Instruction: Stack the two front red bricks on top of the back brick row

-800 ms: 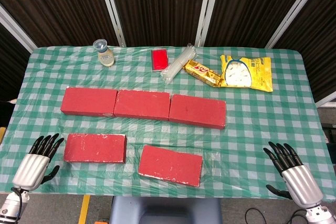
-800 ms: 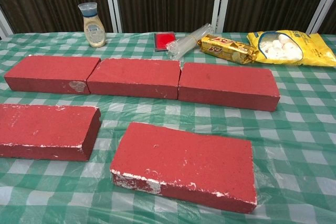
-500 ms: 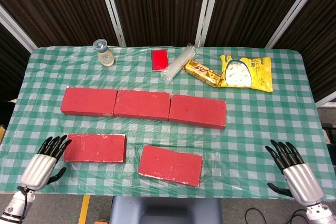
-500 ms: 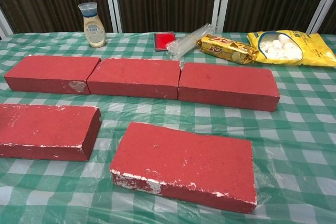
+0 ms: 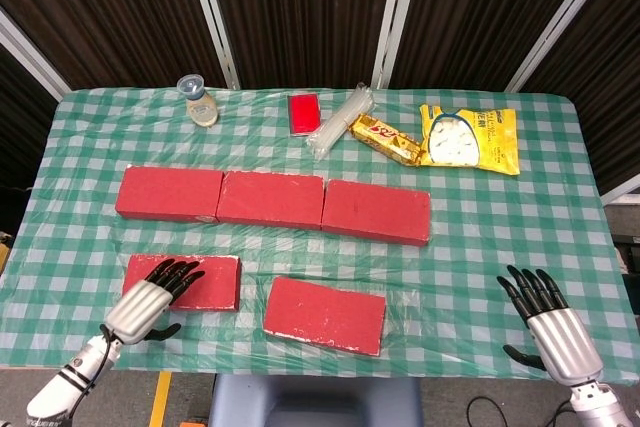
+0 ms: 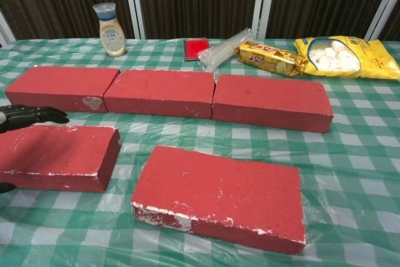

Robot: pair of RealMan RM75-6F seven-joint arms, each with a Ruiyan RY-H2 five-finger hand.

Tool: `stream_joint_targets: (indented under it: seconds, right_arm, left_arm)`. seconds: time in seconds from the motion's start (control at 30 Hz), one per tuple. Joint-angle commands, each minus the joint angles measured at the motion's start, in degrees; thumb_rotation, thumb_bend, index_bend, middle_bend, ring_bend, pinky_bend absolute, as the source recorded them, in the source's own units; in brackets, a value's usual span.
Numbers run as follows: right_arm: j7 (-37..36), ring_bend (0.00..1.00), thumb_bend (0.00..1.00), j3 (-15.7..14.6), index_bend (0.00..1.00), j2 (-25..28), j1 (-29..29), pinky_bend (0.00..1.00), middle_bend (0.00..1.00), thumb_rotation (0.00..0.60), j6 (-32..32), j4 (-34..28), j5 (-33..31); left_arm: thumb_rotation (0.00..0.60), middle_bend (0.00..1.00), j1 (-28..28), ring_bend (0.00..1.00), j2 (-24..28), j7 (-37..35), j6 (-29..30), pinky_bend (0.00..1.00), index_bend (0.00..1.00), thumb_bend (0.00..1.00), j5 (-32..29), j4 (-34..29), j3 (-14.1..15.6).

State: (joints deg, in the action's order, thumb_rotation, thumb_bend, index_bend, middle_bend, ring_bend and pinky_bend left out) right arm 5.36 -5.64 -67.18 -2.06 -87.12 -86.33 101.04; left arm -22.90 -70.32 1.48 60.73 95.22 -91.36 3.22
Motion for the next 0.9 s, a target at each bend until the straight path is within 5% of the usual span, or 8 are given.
stream_joint_targets:
  seconds: [0.03,0.9]
  right_arm:
    - [0.0,0.0,0.06,0.0,0.0,0.0,-0.1,0.0,0.0,0.6,0.2,-0.1,-0.2]
    - [-0.2,0.0,0.06,0.4,0.0,0.3,-0.2,0.0,0.0,0.6,0.7,-0.5,-1.2]
  left_arm:
    - [0.6,0.0,-3.0,0.0,-0.5,3.0,-4.7,0.0,0.0,0.27,-4.7,-1.2,-1.9]
    - [0.6,0.0,-8.7,0.0,2.7,10.4,-14.9,0.01,0.0,0.27,-20.1,-3.7,-3.2]
